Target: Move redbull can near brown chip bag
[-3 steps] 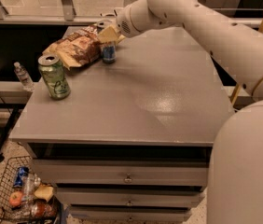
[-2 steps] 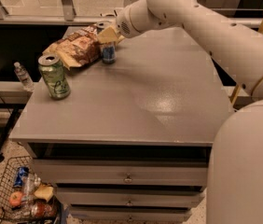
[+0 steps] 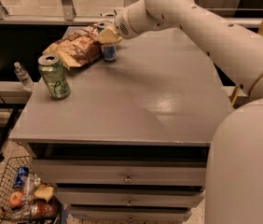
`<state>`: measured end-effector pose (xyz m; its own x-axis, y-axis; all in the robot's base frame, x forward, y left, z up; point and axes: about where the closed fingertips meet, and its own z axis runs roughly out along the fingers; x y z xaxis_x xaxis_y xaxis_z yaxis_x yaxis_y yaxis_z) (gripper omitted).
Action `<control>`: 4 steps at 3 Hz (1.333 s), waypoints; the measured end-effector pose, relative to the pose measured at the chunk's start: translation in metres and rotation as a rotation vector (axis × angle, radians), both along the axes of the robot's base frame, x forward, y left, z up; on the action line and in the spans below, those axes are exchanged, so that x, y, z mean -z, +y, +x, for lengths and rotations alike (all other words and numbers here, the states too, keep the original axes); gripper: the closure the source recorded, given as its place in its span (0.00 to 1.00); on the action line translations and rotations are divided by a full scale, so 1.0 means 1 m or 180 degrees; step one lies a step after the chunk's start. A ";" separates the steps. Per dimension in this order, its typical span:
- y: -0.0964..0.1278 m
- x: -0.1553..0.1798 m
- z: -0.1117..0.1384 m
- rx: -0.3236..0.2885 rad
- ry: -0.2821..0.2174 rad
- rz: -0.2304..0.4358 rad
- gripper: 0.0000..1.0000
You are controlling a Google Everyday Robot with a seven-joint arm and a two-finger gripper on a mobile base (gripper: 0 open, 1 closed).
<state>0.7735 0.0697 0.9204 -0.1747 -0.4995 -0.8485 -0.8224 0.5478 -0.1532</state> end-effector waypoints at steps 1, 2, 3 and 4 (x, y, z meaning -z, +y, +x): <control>0.002 0.002 0.000 -0.0011 0.0009 -0.0001 0.00; 0.002 0.002 0.000 -0.0011 0.0009 -0.0001 0.00; -0.018 -0.004 -0.008 0.0097 -0.0025 -0.0070 0.00; -0.054 -0.017 -0.025 0.0343 -0.0077 -0.0157 0.00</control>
Offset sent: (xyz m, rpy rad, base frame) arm -0.0002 0.0020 -0.0015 -0.0003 0.0022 0.0028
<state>0.7483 0.0152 0.9372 -0.2094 -0.5203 -0.8279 -0.7549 0.6242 -0.2013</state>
